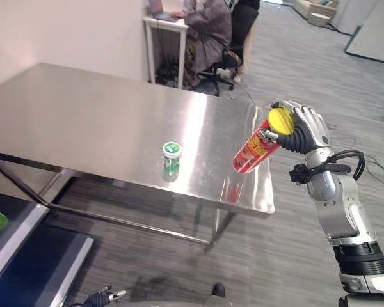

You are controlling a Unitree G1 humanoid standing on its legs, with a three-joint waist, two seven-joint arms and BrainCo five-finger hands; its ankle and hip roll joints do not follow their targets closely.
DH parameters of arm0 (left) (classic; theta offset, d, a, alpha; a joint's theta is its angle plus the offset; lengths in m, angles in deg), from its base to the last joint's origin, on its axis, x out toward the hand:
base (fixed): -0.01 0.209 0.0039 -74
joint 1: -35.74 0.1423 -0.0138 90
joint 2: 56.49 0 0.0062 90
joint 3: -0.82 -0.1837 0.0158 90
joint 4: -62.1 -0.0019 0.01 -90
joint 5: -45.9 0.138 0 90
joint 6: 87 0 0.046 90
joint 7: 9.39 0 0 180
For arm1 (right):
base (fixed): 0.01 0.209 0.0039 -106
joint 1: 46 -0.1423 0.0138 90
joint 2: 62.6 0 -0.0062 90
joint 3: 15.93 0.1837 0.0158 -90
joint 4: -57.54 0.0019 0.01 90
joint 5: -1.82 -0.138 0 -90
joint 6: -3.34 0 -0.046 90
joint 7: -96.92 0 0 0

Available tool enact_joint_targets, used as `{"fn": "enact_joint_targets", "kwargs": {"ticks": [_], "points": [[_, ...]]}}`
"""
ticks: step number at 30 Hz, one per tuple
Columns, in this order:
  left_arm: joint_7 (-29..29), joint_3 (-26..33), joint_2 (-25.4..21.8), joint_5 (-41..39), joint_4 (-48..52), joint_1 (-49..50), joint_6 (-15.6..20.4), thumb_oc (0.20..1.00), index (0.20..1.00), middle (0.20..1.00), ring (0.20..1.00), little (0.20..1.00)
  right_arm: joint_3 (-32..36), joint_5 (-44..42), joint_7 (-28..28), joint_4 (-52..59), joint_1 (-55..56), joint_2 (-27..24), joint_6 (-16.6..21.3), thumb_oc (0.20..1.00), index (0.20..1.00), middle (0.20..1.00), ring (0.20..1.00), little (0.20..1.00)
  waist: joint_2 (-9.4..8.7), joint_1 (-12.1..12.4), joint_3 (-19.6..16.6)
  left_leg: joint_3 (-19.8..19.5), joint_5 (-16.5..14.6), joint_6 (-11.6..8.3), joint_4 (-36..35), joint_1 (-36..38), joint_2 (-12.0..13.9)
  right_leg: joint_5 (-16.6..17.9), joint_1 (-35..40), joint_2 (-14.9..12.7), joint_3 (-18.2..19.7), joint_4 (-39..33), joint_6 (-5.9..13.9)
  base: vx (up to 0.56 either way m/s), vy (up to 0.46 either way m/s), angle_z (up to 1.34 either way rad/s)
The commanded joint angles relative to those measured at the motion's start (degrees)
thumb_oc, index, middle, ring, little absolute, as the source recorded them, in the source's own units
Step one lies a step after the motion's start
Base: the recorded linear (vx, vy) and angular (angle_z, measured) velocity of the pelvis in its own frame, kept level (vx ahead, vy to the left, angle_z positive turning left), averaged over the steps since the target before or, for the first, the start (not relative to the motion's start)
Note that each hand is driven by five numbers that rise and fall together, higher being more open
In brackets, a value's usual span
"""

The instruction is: Put the goods on the table back onto the shelves and tidy them up.

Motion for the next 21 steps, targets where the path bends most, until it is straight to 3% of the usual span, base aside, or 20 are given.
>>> {"fn": "enact_joint_targets", "kwargs": {"ticks": [1,2,3,4,5,6,7,8,10,13,17,18,21], "points": [[-1.0,-0.6,-1.1,-2.5,3.3,-1.5,0.8,1.0,1.0,1.0,1.0,1.0,5.2,-0.7,-4.5,8.0,-8.0,-3.5,2.0,0.2,0.2,0.2,0.2,0.2,0.87,3.7,-1.7,-8.0,0.0,0.42,3.4,-7.6,0.1,-1.9,2.7,1.8,5.5,10.5,-0.02,-0.36,-0.501,0.82],[-1.1,-0.1,-1.9,-5.7,5.1,-1.0,1.2,1.0,1.0,1.0,1.0,1.0,6.1,1.4,-5.6,8.8,-7.7,-4.8,1.8,0.2,0.2,0.2,0.2,0.2,-0.6,5.0,-1.9,-9.8,1.4,-0.51,4.6,-10.3,0.2,-8.4,5.4,3.1,6.5,9.4,-3.02,-0.3,-0.503,1.16],[-1.1,0.8,-1.5,-8.5,6.2,-1.3,1.4,1.0,1.0,1.0,1.0,1.0,5.4,0.1,-6.0,9.2,-9.1,-4.8,2.2,0.2,0.2,0.2,0.2,0.2,-1.34,5.6,-1.6,-11.2,2.4,-1.48,5.4,-12.3,-0.2,-12.7,7.0,4.2,5.6,6.3,-4.61,-0.35,-0.528,1.72],[-1.9,1.8,-1.6,-9.6,5.7,-1.6,1.7,1.0,1.0,1.0,1.0,1.0,4.6,-1.4,-6.7,9.5,-10.5,-5.4,2.4,0.2,0.2,0.2,0.2,0.2,-1.81,5.6,-1.5,-11.6,3.5,-2.44,5.8,-14.5,0.4,-13.9,8.4,5.0,5.8,3.1,-4.89,-0.68,-0.77,1.5],[-2.9,3.7,0.6,-13.7,5.1,-1.1,2.5,1.0,1.0,1.0,1.0,1.0,3.4,-4.4,-9.1,9.7,-14.9,-6.6,4.4,0.2,0.2,0.2,0.2,0.2,0.15,7.3,-0.2,-16.0,10.9,-6.02,3.8,-18.7,4.7,-13.9,11.1,8.6,5.2,-4.5,-6.61,-0.83,-0.842,1.29],[-3.1,4.1,1.7,-15.1,6.8,-0.2,2.5,1.0,1.0,1.0,1.0,1.0,3.8,-4.9,-9.0,9.5,-14.9,-8.0,4.4,0.2,0.2,0.2,0.2,0.2,0.91,7.0,1.1,-14.0,14.7,-5.73,2.9,-21.1,5.5,-14.0,10.1,9.8,2.6,-2.9,-7.58,-0.92,-0.842,1.01],[-2.6,5.3,2.3,-16.2,6.4,0.0,1.9,1.0,1.0,1.0,1.0,1.0,5.0,-5.8,-7.7,10.0,-12.3,-8.9,4.2,0.2,0.2,0.2,0.2,0.2,0.69,5.5,0.5,-8.7,13.9,-4.7,3.5,-21.8,5.2,-13.4,9.9,9.8,0.3,-3.4,-8.02,-0.58,-0.394,0.93],[-2.4,6.1,2.7,-16.5,5.2,0.2,1.8,1.0,1.0,1.0,1.0,1.0,6.0,-6.1,-7.3,10.3,-10.8,-9.2,4.2,0.2,0.2,0.2,0.2,0.2,0.74,5.0,0.1,-7.0,13.3,-4.56,4.8,-21.5,4.7,-12.7,10.1,9.4,-0.7,-4.2,-8.09,-0.47,-0.219,0.84],[-1.6,7.4,3.9,-14.4,2.1,0.8,1.5,1.0,1.0,1.0,1.0,1.0,10.3,-5.6,-6.7,11.2,-6.1,-11.4,4.4,0.2,0.2,0.2,0.2,0.2,0.86,2.6,-1.8,-1.1,7.9,-3.91,9.9,-15.6,5.8,-9.7,9.3,7.1,-5.0,-6.5,-8.28,-0.45,-0.069,0.61],[-1.3,7.3,4.1,-13.1,1.5,0.9,1.4,1.0,1.0,1.0,1.0,1.0,13.7,-5.6,-6.5,12.2,-3.0,-12.2,4.6,0.2,0.2,0.2,0.2,0.2,1.38,1.0,-2.7,0.3,6.1,-3.89,11.6,-10.4,8.0,-8.0,8.7,6.3,-7.3,-7.6,-8.06,-0.19,0.017,0.89],[-1.3,7.2,4.1,-13.1,1.5,0.9,1.4,1.0,1.0,1.0,1.0,1.0,13.8,-5.6,-6.5,12.3,-2.9,-12.2,4.6,0.2,0.2,0.2,0.2,0.2,1.38,1.0,-2.7,0.3,6.2,-3.9,11.6,-10.3,8.0,-8.0,8.8,6.3,-7.4,-7.7,-8.06,-0.18,0.099,0.61],[-0.7,6.1,5.4,-8.3,-0.8,1.1,1.6,1.0,1.0,1.0,1.0,1.0,17.2,-5.7,-5.8,13.1,-0.2,-14.8,5.4,0.2,0.2,0.2,0.2,0.2,4.16,-3.8,-5.9,4.1,10.7,-7.51,11.5,2.2,16.0,-3.0,3.2,3.4,-12.4,-9.1,-5.56,-0.76,0.499,0.1],[-0.5,4.3,5.9,-7.3,-0.2,1.3,1.7,1.0,1.0,1.0,1.0,1.0,18.6,-6.0,-5.5,13.4,1.3,-16.2,5.6,0.2,0.2,0.2,0.2,0.2,5.64,-5.9,-6.7,4.2,16.7,-10.14,10.7,6.6,20.4,0.2,-1.0,0.0,-15.2,-8.5,-3.91,-0.64,0.459,0.73]]}}
